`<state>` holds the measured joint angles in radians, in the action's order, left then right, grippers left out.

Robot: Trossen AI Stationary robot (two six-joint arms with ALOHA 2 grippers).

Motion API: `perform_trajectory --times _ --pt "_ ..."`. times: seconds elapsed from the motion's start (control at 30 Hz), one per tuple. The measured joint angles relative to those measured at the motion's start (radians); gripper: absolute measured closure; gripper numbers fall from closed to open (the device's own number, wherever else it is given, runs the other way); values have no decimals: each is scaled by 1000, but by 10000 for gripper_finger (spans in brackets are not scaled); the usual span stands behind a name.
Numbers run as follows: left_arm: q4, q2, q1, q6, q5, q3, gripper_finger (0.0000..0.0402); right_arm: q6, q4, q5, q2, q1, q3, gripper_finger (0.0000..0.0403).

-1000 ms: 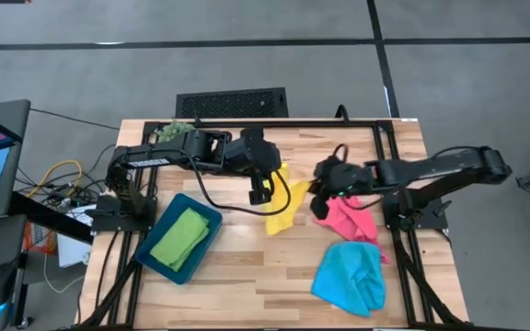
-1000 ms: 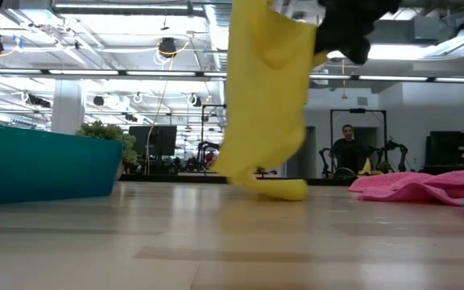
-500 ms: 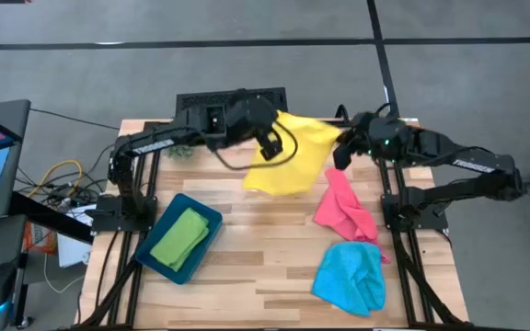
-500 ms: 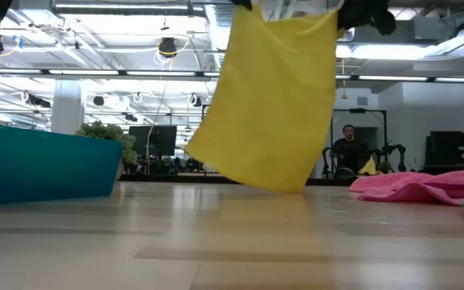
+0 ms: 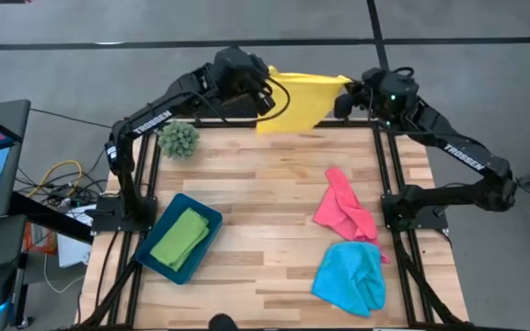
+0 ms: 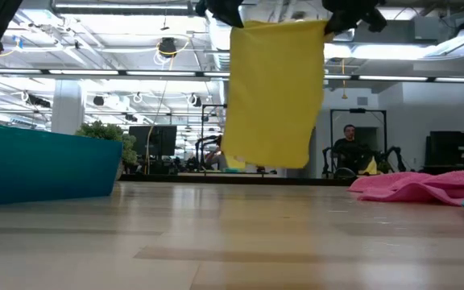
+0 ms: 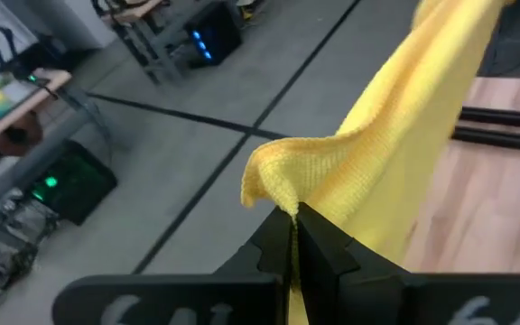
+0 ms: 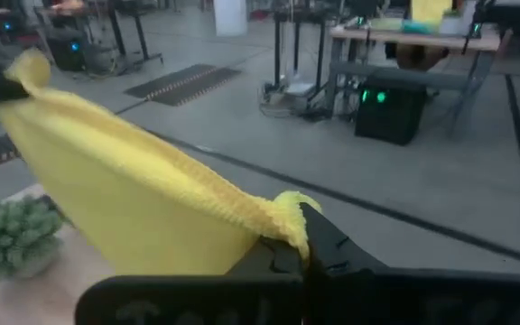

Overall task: Fold microfiber towels
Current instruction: Fold the yellow microfiber towel

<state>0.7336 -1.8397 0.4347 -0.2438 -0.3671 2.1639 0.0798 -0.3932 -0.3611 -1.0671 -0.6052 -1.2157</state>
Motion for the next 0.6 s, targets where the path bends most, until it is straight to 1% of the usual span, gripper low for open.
perform_trajectory --times 0.1,0.2,0.33,0.47,0.6 --pt "30 -1 5 16 5 -4 401 17 -16 2 4 9 -9 403" --pt "51 0 -21 17 -7 -37 401 61 -110 -2 7 47 -8 403" --pt "139 -1 -80 21 -21 -105 401 160 -258 -11 7 130 20 400" --pt "162 2 -155 74 -41 -252 401 298 -344 -10 19 250 124 401" --pt "157 9 -249 153 -62 -403 401 460 -356 -11 51 389 257 400"
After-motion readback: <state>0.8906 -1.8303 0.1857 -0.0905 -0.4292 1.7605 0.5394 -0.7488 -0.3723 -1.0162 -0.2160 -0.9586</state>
